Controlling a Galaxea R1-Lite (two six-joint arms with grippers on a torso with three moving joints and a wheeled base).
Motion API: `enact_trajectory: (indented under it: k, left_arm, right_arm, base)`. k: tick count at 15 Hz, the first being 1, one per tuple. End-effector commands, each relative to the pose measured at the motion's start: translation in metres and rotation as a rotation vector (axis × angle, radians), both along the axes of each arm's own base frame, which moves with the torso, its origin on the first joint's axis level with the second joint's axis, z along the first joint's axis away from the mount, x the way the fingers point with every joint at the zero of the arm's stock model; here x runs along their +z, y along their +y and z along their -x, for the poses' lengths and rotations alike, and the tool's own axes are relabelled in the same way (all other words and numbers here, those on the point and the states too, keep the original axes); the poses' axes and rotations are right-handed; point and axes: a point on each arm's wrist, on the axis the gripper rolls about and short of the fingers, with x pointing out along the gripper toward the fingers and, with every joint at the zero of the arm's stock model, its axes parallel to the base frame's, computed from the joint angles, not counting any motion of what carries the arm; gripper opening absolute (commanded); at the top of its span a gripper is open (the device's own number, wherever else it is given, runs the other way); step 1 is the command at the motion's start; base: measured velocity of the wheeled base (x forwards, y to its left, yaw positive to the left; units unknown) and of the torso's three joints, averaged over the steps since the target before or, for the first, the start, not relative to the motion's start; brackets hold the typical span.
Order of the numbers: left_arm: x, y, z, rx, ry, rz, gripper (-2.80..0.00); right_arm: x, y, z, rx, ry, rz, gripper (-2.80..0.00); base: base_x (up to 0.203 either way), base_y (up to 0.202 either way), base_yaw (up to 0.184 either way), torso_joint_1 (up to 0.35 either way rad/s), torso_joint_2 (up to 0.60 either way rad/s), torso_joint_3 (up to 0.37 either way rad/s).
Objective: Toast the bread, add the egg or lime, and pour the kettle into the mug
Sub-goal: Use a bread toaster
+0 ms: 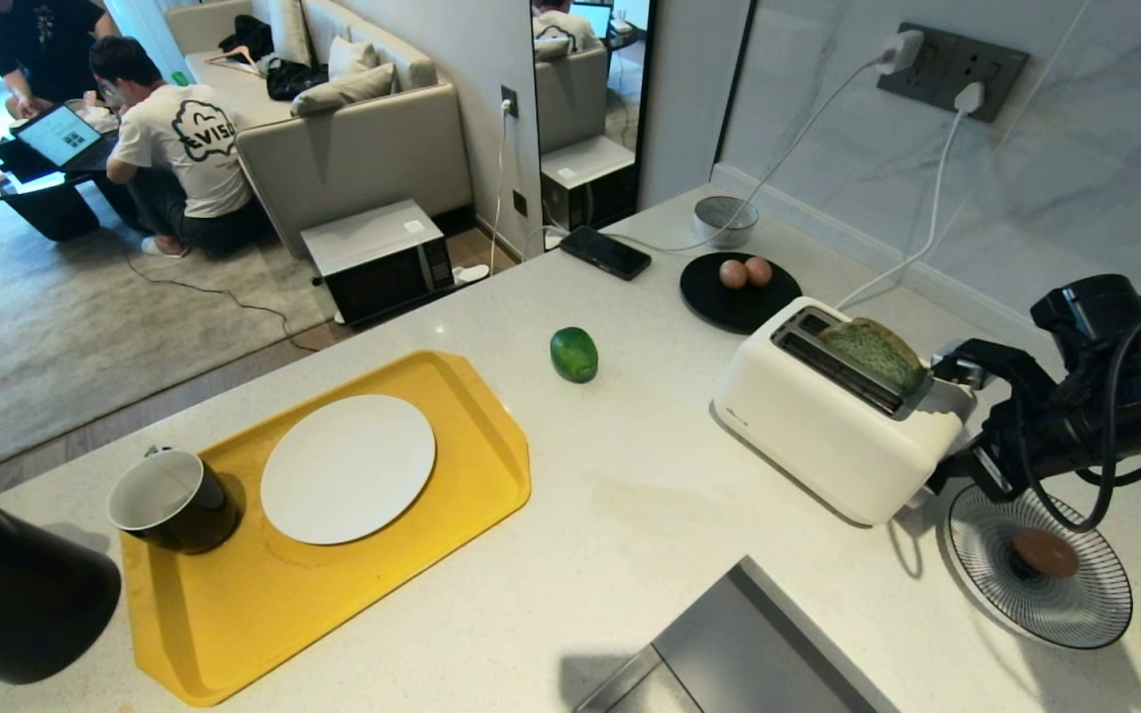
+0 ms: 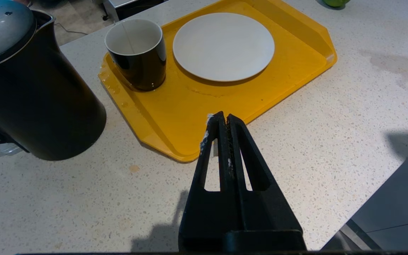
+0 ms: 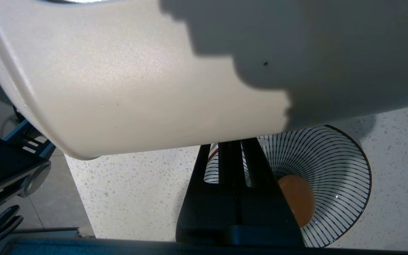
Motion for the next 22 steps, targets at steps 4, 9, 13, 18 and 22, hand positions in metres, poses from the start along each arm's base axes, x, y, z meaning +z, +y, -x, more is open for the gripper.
enact_trajectory:
  k: [4, 9, 13, 18, 22]
  left_arm:
    - [0.0000, 0.0000, -0.0001, 0.001, 0.001, -0.001, -2.80]
    - [0.0000, 0.0000, -0.0001, 0.001, 0.001, -0.001, -2.80]
    - [0.0000, 0.0000, -0.0001, 0.001, 0.001, -0.001, -2.80]
    - [0.0000, 0.0000, -0.0001, 0.001, 0.001, -0.001, -2.80]
    - [0.0000, 0.0000, -0.0001, 0.001, 0.001, -0.001, -2.80]
  right_arm:
    - [-0.0011, -0.0001, -0.0005, 0.003, 0.004, 0.001, -2.80]
    - [-0.0005, -0.0001, -0.0009, 0.005, 0.000, 0.002, -2.80]
    - [-0.0009, -0.0002, -0.0014, 0.004, -0.007, 0.004, -2.80]
    - [-0.0013, -0.0002, -0.0016, 0.004, -0.005, 0.004, -2.80]
    - [-0.0024, -0.0008, -0.0027, 0.002, -0.003, 0.004, -2.80]
  base:
    - [0.000, 0.000, 0.000, 0.000, 0.00, 0.000]
    - [0.000, 0.000, 0.000, 0.000, 0.00, 0.000]
    - [0.000, 0.000, 0.000, 0.000, 0.00, 0.000]
    - [0.000, 0.000, 0.000, 0.000, 0.00, 0.000]
    - [0.000, 0.000, 0.000, 0.000, 0.00, 0.000]
